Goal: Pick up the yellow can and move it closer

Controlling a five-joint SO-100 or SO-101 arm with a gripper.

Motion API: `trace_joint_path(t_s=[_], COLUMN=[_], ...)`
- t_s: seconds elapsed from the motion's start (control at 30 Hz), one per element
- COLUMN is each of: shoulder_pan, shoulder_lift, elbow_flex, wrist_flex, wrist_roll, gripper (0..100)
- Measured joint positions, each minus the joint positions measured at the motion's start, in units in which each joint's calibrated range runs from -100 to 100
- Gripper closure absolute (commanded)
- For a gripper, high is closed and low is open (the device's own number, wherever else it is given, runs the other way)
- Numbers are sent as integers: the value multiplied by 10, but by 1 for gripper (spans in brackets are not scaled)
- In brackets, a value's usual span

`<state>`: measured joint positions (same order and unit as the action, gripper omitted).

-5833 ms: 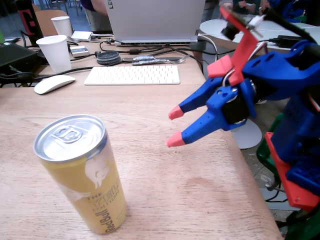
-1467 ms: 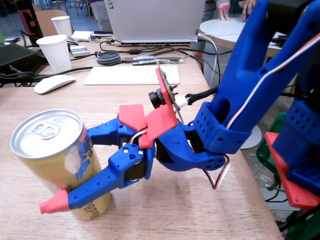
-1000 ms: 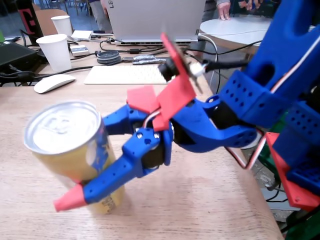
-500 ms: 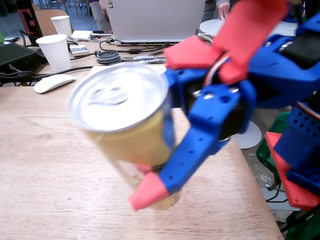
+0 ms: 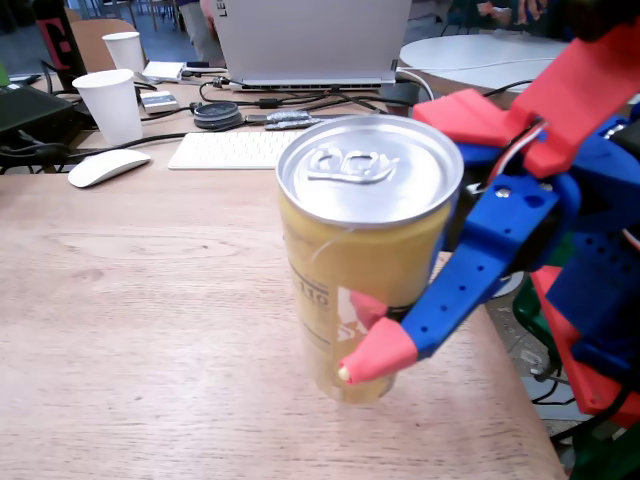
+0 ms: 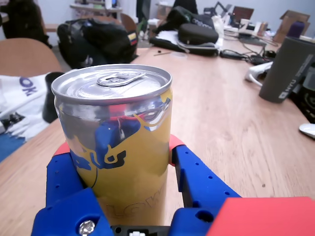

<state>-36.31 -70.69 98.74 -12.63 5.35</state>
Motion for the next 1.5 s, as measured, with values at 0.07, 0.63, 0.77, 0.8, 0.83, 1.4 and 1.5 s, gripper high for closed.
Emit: trace_joint_path(t_s=[0.07, 0.63, 0.77, 0.8, 0.83, 1.4, 1.5], shoulder_pan=[35, 126, 127, 127, 127, 127, 127], shoulder_lift=[-1, -232, -232, -232, -232, -232, -232], elbow_flex=[0, 3, 4, 5, 5, 5, 5], wrist_flex=[5, 320, 320, 320, 320, 320, 320], wrist_roll=[0, -2, -3, -3, -3, -3, -3], gripper=[77, 77, 77, 77, 77, 77, 77])
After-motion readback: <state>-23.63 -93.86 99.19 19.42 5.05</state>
